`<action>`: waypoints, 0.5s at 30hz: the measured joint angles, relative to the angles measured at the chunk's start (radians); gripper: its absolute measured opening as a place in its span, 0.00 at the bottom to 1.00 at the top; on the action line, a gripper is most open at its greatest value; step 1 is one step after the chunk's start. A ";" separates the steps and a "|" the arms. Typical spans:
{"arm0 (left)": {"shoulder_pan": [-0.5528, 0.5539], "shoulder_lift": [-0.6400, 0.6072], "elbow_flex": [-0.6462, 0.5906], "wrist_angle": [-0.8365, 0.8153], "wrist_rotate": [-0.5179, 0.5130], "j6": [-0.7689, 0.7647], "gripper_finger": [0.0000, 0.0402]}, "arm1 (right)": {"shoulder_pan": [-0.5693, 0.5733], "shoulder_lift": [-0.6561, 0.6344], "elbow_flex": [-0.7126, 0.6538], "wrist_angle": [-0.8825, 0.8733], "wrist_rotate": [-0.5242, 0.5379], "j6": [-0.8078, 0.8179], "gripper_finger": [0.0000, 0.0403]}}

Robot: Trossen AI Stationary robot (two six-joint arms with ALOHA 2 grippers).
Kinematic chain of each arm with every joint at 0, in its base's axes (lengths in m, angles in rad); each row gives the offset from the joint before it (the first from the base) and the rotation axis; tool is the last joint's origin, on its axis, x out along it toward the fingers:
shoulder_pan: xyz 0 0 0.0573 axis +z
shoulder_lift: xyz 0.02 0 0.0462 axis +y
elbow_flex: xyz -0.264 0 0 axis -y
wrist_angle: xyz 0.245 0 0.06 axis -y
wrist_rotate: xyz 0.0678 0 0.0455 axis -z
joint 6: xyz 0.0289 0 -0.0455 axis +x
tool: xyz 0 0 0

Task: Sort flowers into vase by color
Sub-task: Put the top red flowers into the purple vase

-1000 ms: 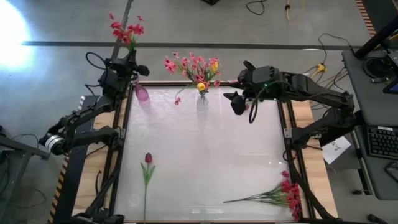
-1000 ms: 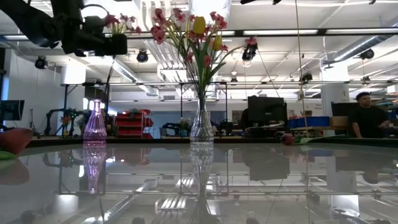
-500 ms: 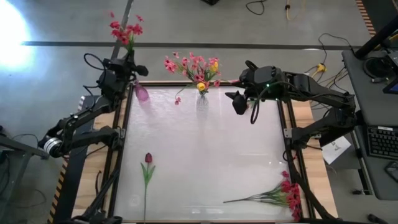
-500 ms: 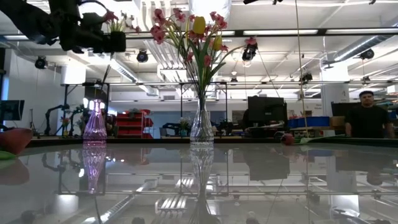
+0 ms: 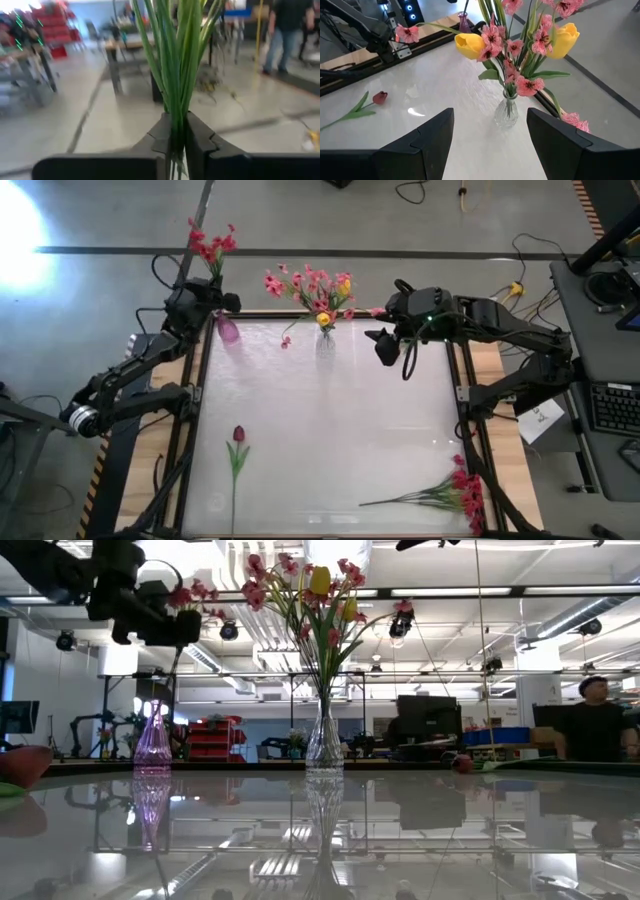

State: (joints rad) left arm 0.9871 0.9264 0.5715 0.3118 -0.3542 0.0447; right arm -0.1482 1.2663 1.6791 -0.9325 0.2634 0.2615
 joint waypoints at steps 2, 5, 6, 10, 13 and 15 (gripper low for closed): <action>0.000 -0.004 0.059 -0.162 0.017 -0.024 0.07 | 0.000 -0.003 0.000 0.001 0.000 0.009 0.63; 0.000 0.012 0.170 -0.458 0.039 -0.044 0.15 | 0.000 -0.008 0.000 0.000 0.000 0.012 0.67; 0.000 0.021 0.210 -0.560 0.063 -0.048 0.17 | 0.000 -0.009 0.000 0.000 0.000 0.010 0.69; 0.000 0.066 0.371 -0.930 0.147 -0.087 0.27 | 0.000 -0.010 0.000 -0.014 -0.001 0.005 0.75; 0.000 0.100 0.485 -1.139 0.218 -0.101 0.33 | 0.000 -0.010 0.000 -0.039 -0.010 -0.011 0.79; 0.000 0.122 0.550 -1.264 0.240 -0.108 0.36 | 0.000 -0.010 0.000 -0.065 -0.013 -0.021 0.81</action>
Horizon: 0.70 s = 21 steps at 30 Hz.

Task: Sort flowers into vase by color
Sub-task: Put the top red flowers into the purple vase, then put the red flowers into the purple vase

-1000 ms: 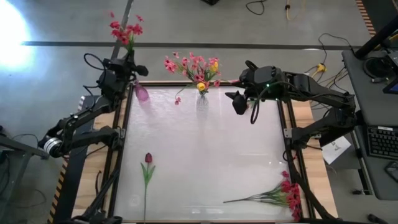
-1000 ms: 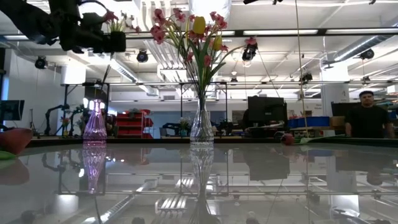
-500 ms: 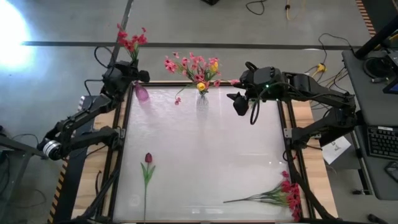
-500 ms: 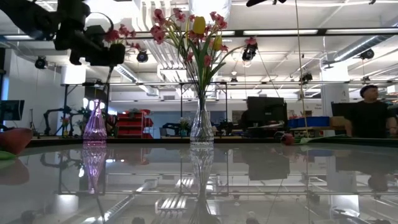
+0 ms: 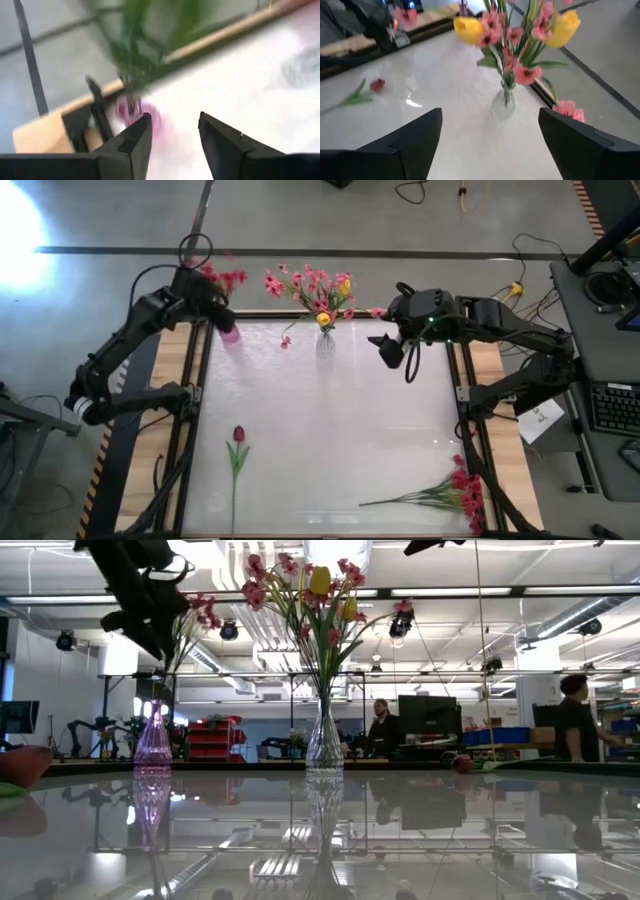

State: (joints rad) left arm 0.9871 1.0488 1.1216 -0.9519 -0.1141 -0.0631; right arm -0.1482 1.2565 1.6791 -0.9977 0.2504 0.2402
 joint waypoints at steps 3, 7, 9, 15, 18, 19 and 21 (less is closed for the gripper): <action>0.000 0.030 0.082 -0.154 0.015 -0.003 0.40 | 0.000 0.001 0.000 -0.038 -0.027 -0.005 0.83; 0.000 0.081 0.177 -0.403 0.029 -0.025 0.45 | 0.001 0.001 0.000 -0.098 -0.054 -0.005 0.83; 0.000 0.093 0.212 -0.494 0.029 -0.023 0.46 | 0.008 0.001 0.000 -0.133 -0.063 -0.006 0.83; 0.000 0.075 0.259 -0.627 0.053 -0.030 0.46 | 0.053 0.001 -0.007 -0.198 -0.067 0.030 0.82; 0.000 0.016 0.257 -0.617 0.171 0.020 0.46 | 0.096 0.001 -0.028 -0.239 -0.067 0.077 0.81; -0.001 -0.008 0.257 -0.622 0.249 0.042 0.46 | 0.115 0.001 -0.041 -0.243 -0.067 0.102 0.81; -0.001 -0.053 0.257 -0.621 0.413 0.086 0.45 | 0.158 0.001 -0.068 -0.244 -0.067 0.166 0.81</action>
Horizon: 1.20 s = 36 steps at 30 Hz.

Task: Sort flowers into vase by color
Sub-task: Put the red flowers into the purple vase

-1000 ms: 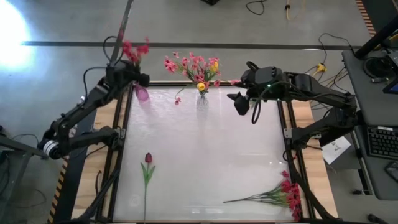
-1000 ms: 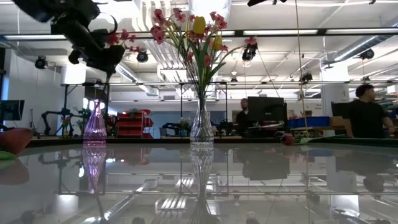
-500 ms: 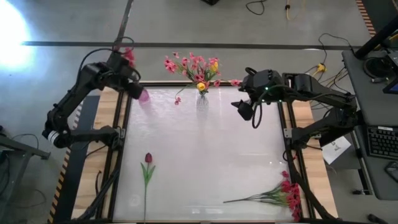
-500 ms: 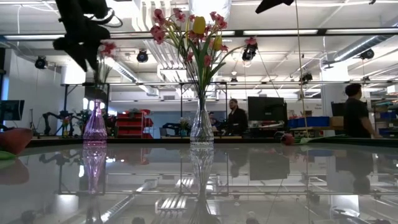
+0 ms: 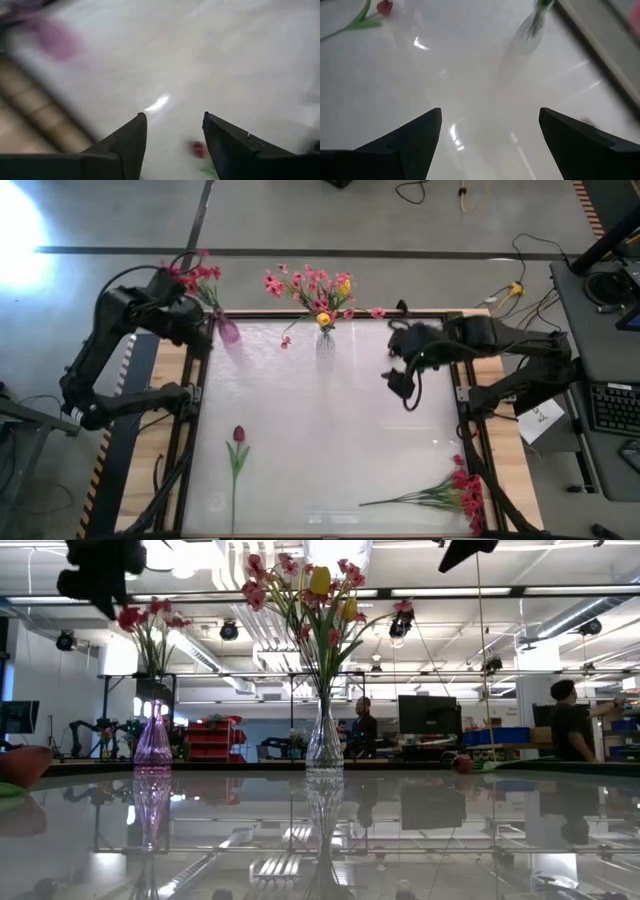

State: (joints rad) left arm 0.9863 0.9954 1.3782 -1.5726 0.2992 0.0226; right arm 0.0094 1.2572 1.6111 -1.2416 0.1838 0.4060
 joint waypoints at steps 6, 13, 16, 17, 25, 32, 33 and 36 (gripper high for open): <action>-0.002 -0.102 0.000 0.013 0.366 0.083 0.40 | 0.161 0.002 -0.067 0.001 0.008 0.264 0.81; -0.033 -0.187 -0.059 0.183 0.694 0.137 0.34 | 0.396 0.018 -0.207 0.032 0.051 0.940 0.81; -0.069 -0.235 -0.128 0.269 0.698 0.147 0.32 | 0.517 0.060 -0.293 0.115 0.041 1.337 0.81; -0.085 -0.248 -0.158 0.304 0.699 0.148 0.31 | 0.552 0.077 -0.321 0.144 0.021 1.447 0.81; -0.352 -0.242 -0.406 0.719 0.692 0.024 0.28 | 0.756 0.284 -0.406 0.260 -0.216 1.914 0.81; -0.570 -0.148 -0.491 0.831 0.608 -0.001 0.27 | 0.789 0.406 -0.455 0.330 -0.466 1.739 0.81; -0.586 -0.134 -0.491 0.829 0.608 -0.002 0.27 | 0.796 0.410 -0.464 0.352 -0.507 1.698 0.81; -0.617 -0.105 -0.493 0.827 0.607 -0.002 0.27 | 0.817 0.415 -0.486 0.381 -0.569 1.584 0.81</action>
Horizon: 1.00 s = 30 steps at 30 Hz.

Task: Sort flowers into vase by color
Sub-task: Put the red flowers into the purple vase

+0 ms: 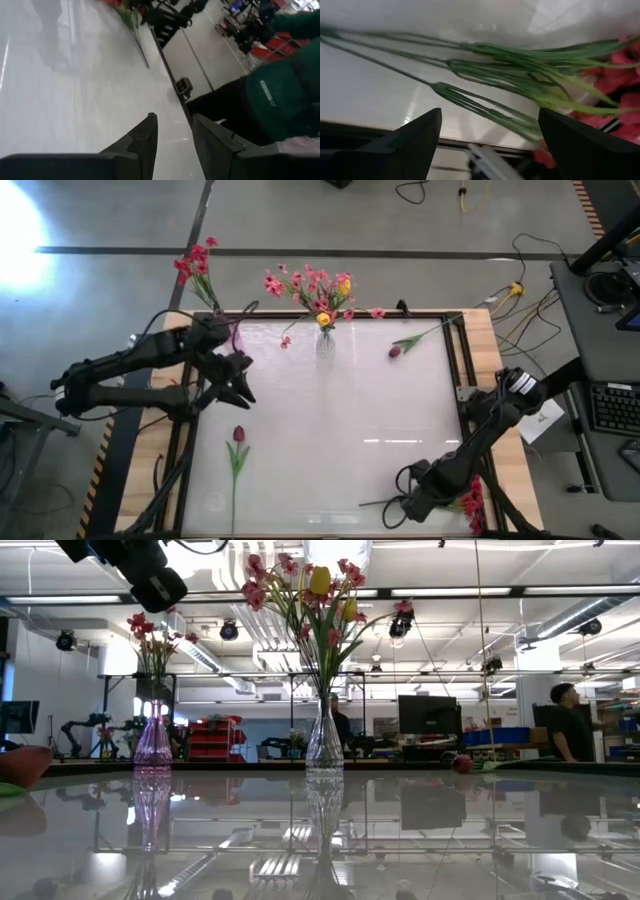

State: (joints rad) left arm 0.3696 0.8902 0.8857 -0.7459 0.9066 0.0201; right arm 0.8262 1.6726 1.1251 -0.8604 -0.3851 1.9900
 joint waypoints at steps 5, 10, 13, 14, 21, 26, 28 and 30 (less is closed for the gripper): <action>-0.004 0.012 0.000 -0.002 -0.001 -0.002 0.27 | 0.013 0.003 -0.069 -0.007 -0.011 -0.306 0.80; -0.004 0.002 0.000 -0.002 -0.008 -0.015 0.27 | -0.009 0.038 -0.097 -0.056 -0.042 -0.696 0.72; -0.004 -0.002 0.000 0.002 -0.022 -0.030 0.27 | -0.030 0.069 -0.081 -0.130 -0.037 -0.919 0.60; -0.004 -0.003 0.000 0.001 -0.037 -0.034 0.27 | -0.042 0.081 -0.069 -0.164 -0.033 -1.002 0.55; -0.004 0.000 0.000 0.008 -0.071 -0.042 0.27 | -0.124 0.160 0.070 -0.403 0.220 -1.492 0.17; -0.003 0.000 0.000 0.013 -0.074 -0.086 0.27 | -0.140 0.168 0.136 -0.389 0.524 -1.972 0.04; -0.003 0.000 0.000 0.013 -0.102 -0.093 0.27 | -0.147 0.168 0.137 -0.344 0.626 -2.083 0.04; -0.003 0.002 0.000 0.013 -0.132 -0.099 0.27 | -0.161 0.165 0.137 -0.289 0.665 -2.133 0.07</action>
State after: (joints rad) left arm 0.3664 0.8917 0.8856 -0.7330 0.7744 -0.0792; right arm 0.6651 1.8378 1.2618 -1.1490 0.2801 -0.1429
